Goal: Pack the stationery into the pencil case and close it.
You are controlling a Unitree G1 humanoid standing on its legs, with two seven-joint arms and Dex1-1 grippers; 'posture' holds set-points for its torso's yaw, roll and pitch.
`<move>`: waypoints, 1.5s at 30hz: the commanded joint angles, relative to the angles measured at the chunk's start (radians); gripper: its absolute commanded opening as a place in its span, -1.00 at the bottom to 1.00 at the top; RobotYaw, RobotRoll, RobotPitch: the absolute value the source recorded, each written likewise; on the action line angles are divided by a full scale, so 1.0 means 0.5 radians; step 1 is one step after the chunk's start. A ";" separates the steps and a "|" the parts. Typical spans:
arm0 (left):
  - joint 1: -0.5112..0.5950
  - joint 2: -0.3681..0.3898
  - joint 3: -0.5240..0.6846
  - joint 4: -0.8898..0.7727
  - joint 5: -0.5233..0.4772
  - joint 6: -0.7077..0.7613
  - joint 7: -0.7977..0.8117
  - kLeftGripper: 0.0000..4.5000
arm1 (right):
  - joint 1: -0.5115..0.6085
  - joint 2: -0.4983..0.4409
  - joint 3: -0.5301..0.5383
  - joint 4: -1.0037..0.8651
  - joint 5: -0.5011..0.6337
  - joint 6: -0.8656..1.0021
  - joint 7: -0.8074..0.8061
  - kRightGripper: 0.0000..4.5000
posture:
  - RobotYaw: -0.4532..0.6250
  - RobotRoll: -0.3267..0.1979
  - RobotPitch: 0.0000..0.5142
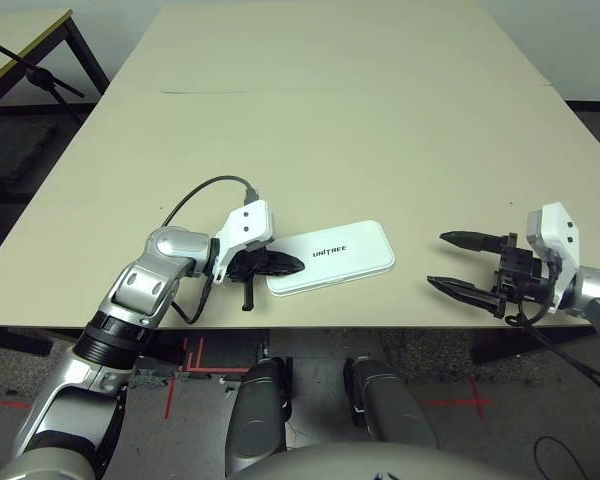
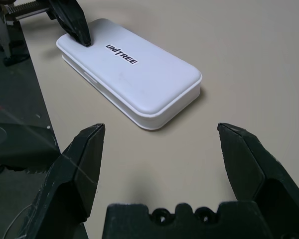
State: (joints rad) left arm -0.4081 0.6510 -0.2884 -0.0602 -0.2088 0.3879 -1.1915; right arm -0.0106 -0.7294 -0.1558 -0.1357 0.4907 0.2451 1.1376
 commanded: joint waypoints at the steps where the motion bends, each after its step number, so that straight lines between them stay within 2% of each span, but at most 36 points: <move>1: 0.055 -0.014 -0.044 0.112 0.066 -0.007 0.051 -0.99 | 0.004 0.021 0.033 -0.033 -0.011 -0.016 -0.021 1.00 | -0.41 0.25 -0.42; 3: 0.067 -0.078 0.084 0.100 -0.043 -0.041 0.101 -0.99 | 0.002 0.039 0.020 -0.031 -0.001 -0.019 -0.048 1.00 | -0.41 0.25 -0.42; 6: 0.075 -0.171 0.331 0.041 -0.275 0.021 0.175 -0.72 | -0.032 0.102 -0.033 -0.004 0.040 -0.008 -0.136 1.00 | -0.40 0.25 -0.43; 9: 0.054 -0.248 0.694 0.054 -0.492 0.071 0.377 -0.21 | -0.133 0.223 -0.127 0.084 0.079 0.006 -0.334 1.00 | -0.38 0.25 -0.43; 16: -0.042 -0.267 1.126 0.543 -0.409 -0.254 0.836 0.99 | -0.453 0.421 -0.203 0.545 -0.181 -0.224 -0.842 1.00 | -0.31 0.25 -0.46; 22: -0.168 -0.253 1.270 1.051 -0.270 -0.621 1.197 0.99 | -0.762 0.448 -0.261 1.089 -0.458 -0.494 -1.332 1.00 | -0.28 0.25 -0.50; 31: -0.467 -0.189 1.338 1.893 -0.107 -1.128 1.567 0.99 | -1.075 0.392 -0.387 1.751 -0.606 -0.798 -1.847 1.00 | -0.31 0.25 -0.51; 38: -0.569 -0.210 1.305 2.118 -0.061 -1.279 1.653 0.99 | -1.169 0.341 -0.387 1.985 -0.608 -0.907 -1.869 1.00 | -0.34 0.25 -0.45; 45: -0.560 -0.248 1.294 2.117 -0.058 -1.318 1.673 0.99 | -1.142 0.311 -0.377 2.022 -0.608 -0.930 -1.843 1.00 | -0.35 0.25 -0.33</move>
State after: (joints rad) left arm -0.6944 0.5351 0.3708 0.9953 -0.2504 -0.2625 -0.3589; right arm -0.5840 -0.5629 -0.3313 0.8640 0.1876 -0.2065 0.2135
